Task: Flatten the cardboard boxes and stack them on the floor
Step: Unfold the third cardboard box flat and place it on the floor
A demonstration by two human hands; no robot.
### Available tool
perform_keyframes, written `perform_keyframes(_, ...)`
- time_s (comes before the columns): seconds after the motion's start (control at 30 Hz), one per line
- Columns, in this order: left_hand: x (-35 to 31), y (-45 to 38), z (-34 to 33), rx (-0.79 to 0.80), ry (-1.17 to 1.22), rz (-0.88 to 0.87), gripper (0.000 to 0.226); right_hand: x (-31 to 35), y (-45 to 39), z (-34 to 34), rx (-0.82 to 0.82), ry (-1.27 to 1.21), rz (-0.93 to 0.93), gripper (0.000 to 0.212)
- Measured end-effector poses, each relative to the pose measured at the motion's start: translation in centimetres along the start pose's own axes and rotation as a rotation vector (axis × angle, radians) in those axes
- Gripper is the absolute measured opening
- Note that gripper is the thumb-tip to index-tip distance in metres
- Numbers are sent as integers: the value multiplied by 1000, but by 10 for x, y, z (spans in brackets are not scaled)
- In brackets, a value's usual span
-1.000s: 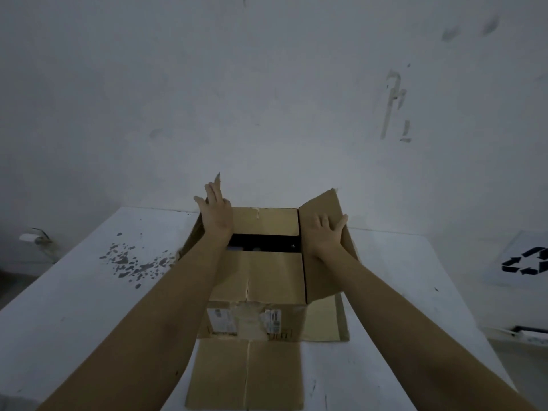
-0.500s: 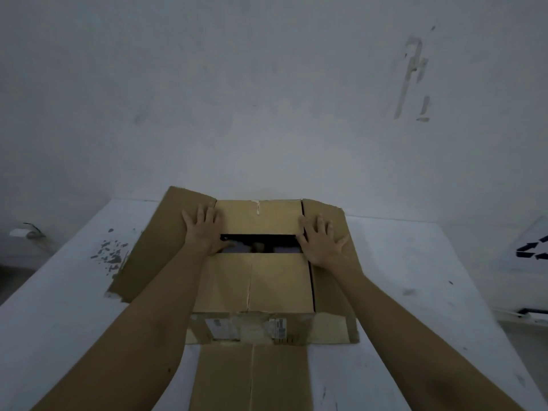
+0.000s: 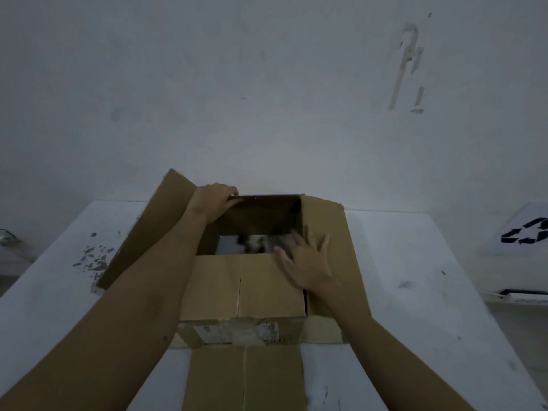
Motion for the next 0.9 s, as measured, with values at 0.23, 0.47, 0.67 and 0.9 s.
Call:
perform_keyframes(0.23, -1, -23, 28, -142, -24, 51, 31, 27, 24, 5, -219, -164, -95, 54)
perform_keyframes(0.47, 15, -35, 38, -199, -179, 65, 70, 55, 55, 29, -701, -340, -204, 49)
perform_keyframes(0.67, 21, -35, 45, -223, -182, -122, 58, 77, 89, 58, -562, -200, -477, 44)
perform_keyframes(0.9, 31, -19, 12, 123, -259, -101, 78, 95, 137, 75, 49, -241, -673, 39)
Point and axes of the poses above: each hand's wrist, its own y-axis away from the middle knuckle, its own z-axis out of the back of the hand, x = y × z, the point moved 4 cm from there along -y, towards the middle knuckle, and after that the axes turned 5 degrees about -y, right-handed, at the moved point
